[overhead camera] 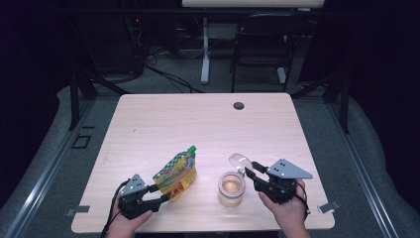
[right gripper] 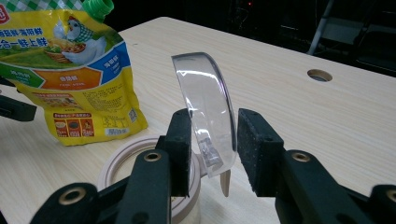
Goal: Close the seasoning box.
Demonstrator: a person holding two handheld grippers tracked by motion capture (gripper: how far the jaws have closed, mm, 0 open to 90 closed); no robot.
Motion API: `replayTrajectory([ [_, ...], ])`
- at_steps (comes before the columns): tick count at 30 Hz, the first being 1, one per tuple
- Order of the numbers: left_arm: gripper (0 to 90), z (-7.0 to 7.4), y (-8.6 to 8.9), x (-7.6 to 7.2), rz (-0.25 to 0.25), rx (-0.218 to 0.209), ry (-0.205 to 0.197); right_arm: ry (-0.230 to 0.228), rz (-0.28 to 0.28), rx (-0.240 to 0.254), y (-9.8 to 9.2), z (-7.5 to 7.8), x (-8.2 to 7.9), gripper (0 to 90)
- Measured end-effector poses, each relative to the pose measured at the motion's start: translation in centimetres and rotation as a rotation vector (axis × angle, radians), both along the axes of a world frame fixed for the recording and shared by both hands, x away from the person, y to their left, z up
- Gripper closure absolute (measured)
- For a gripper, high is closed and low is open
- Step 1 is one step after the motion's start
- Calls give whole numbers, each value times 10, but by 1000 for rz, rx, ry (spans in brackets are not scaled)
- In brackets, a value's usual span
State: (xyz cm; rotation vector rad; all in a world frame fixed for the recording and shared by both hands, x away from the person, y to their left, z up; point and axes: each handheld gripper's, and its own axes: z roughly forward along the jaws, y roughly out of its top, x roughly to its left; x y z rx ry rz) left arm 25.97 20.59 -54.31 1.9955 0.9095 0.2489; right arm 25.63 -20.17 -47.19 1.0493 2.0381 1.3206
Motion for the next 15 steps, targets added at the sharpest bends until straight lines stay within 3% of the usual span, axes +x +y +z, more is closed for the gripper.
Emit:
replayTrajectory([
  [15, 481, 0, -2, -1, 0, -9, 1, -15, 0, -64, 7, 2, -5, 647],
])
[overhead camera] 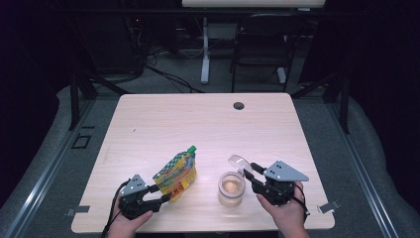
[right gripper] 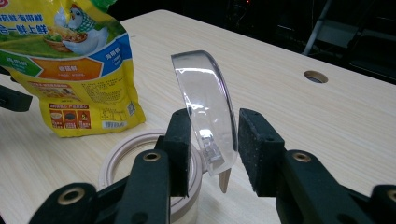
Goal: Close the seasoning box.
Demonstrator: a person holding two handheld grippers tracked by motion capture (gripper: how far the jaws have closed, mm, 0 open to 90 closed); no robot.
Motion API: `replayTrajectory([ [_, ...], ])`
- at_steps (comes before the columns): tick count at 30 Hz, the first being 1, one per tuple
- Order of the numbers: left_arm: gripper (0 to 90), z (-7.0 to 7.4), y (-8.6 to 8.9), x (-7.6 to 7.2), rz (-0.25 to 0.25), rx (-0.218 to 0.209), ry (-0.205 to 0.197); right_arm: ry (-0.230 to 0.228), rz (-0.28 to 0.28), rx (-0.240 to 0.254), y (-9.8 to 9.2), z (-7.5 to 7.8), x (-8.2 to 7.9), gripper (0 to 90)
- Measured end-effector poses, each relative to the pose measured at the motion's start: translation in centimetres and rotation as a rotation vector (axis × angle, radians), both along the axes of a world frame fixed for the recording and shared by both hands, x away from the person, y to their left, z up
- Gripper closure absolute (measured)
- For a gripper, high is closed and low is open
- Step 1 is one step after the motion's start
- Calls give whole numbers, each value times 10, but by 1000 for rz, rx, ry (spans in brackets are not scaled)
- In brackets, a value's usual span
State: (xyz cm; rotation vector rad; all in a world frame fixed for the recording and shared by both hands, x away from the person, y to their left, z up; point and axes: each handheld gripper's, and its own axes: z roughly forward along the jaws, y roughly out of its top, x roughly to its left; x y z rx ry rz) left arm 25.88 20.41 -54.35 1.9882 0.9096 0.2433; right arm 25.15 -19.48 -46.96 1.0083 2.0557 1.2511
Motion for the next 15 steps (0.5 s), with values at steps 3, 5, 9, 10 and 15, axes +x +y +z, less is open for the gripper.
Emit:
replayTrajectory([
  [3, 481, 0, 0, 0, 3, -2, 1, 6, 3, -23, 3, 1, 0, 638],
  [5, 481, -1, 0, 1, 0, 3, -2, 9, 10, -36, 5, 1, 0, 629],
  [9, 481, -1, 0, 1, 1, 8, 0, 12, 15, -47, 6, -1, -2, 621],
  [10, 481, -1, 1, 2, -1, 12, -2, 13, 17, -40, 6, -2, -2, 614],
  [15, 481, -1, 2, 2, 4, 8, 1, 4, 18, -40, 8, -4, -4, 607],
])
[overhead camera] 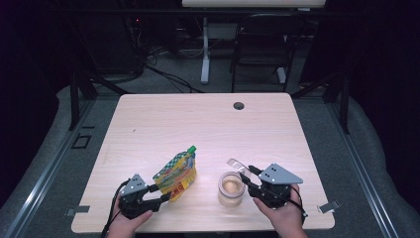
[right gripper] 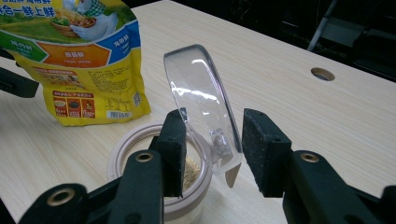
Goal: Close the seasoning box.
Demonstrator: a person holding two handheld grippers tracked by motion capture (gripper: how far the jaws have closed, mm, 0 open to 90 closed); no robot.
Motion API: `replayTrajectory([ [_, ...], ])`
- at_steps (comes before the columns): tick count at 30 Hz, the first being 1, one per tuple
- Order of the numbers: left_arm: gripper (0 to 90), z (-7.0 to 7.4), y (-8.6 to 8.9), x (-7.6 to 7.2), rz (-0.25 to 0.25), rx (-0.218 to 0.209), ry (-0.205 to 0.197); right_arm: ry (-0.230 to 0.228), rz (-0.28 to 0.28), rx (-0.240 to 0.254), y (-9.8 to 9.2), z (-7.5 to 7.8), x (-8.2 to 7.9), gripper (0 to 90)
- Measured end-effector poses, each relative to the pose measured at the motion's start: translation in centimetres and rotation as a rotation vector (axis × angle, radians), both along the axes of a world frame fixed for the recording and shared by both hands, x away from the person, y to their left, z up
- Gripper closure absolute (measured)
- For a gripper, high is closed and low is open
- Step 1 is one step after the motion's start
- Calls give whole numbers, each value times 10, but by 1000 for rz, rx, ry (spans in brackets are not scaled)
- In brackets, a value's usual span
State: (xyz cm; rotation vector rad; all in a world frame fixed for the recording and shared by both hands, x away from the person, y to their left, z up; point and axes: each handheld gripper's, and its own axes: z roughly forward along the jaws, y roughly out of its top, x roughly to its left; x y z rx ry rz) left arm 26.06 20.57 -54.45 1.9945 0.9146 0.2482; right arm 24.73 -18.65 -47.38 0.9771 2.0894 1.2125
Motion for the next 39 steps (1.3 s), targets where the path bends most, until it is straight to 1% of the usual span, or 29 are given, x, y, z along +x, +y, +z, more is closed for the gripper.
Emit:
replayTrajectory([
  [4, 481, 0, 0, 0, 2, 2, 2, -13, 2, -13, 1, -1, -2, 604],
  [7, 481, 0, -1, 0, -1, 6, 1, -41, 4, -27, 4, -3, -5, 602],
  [8, 481, 0, -1, 0, -1, 6, 1, -41, 4, -27, 4, -3, -5, 602],
  [11, 481, 0, -2, -1, 0, 3, 0, -79, 7, -61, 7, -6, -9, 603],
  [12, 481, -1, -2, -1, 0, 3, 0, -84, 8, -72, 8, -6, -10, 603],
  [17, 481, 0, -1, -1, 1, 11, -3, -102, 6, -82, 10, -7, -12, 601],
  [19, 481, -1, -2, -1, 0, 4, 0, -109, 7, -94, 10, -8, -13, 599],
  [23, 481, -1, -2, -1, -5, 8, -4, -129, 10, -118, 13, -9, -16, 595],
  [26, 481, -1, -2, -1, -5, 9, -2, -133, 18, -131, 15, -10, -18, 585],
  [29, 481, -1, -2, -1, -3, 6, -1, -134, 18, -134, 16, -11, -19, 569],
  [39, 481, -1, -2, -1, -1, 8, -1, -127, 18, -132, 19, -17, -20, 519],
])
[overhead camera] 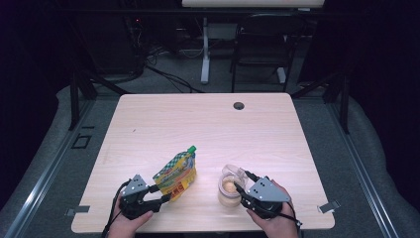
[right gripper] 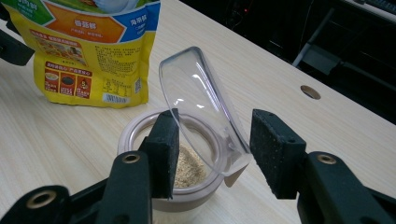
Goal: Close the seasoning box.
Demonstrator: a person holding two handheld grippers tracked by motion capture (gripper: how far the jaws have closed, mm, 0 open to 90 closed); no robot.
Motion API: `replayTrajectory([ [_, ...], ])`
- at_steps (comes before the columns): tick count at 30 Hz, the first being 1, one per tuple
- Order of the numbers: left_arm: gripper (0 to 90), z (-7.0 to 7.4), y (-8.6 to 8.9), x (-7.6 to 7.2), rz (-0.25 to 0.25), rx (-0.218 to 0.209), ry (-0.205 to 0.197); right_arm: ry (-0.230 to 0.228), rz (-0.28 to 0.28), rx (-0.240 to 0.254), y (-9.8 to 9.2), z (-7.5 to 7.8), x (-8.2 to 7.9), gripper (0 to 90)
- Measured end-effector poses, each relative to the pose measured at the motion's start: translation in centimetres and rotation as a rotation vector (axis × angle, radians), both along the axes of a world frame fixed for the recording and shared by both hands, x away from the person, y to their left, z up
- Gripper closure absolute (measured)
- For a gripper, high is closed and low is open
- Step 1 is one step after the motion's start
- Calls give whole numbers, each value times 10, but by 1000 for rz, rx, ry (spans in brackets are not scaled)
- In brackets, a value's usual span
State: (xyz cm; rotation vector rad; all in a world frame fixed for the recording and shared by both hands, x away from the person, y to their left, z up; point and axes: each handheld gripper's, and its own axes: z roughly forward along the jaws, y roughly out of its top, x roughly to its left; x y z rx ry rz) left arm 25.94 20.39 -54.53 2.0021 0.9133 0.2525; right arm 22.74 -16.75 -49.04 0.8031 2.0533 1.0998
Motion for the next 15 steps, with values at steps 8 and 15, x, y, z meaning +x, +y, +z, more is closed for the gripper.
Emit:
replayTrajectory([
  [8, 481, 0, 0, 0, 0, 1, 0, 1, -1, -1, 2, -5, -1, 477],
  [15, 481, 0, 0, 0, -1, 2, 0, -27, 1, -37, 7, -9, -6, 462],
])
